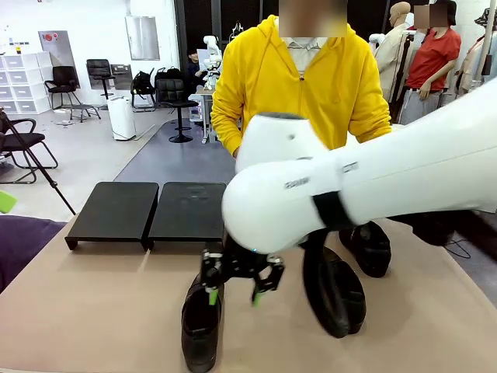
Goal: Organize the shoes by placing them on the stand.
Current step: Pick up one Shoe and place it in the middle of the table.
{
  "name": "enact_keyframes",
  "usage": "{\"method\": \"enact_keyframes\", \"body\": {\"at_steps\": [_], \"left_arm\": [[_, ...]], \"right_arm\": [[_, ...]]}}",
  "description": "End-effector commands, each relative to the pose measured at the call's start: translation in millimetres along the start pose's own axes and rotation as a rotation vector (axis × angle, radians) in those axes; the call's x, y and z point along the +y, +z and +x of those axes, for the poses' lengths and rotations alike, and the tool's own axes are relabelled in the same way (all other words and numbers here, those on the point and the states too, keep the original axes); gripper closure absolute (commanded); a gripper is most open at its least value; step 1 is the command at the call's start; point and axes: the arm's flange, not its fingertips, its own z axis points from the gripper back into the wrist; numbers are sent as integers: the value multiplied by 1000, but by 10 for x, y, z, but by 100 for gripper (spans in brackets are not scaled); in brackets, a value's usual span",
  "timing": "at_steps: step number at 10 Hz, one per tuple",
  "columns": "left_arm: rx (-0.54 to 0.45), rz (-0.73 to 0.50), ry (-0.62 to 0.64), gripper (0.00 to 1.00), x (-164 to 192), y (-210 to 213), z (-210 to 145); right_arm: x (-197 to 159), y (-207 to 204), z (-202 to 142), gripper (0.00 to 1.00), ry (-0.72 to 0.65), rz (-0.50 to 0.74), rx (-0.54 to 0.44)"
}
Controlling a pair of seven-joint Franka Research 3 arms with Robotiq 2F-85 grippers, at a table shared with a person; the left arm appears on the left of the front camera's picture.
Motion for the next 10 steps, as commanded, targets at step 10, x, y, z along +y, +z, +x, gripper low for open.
{"method": "enact_keyframes", "body": {"at_steps": [10], "left_arm": [[-5, -20, -12, 0, 9, 4, 3]], "right_arm": [[-2435, 1690, -916, 0, -63, 158, 187]]}}
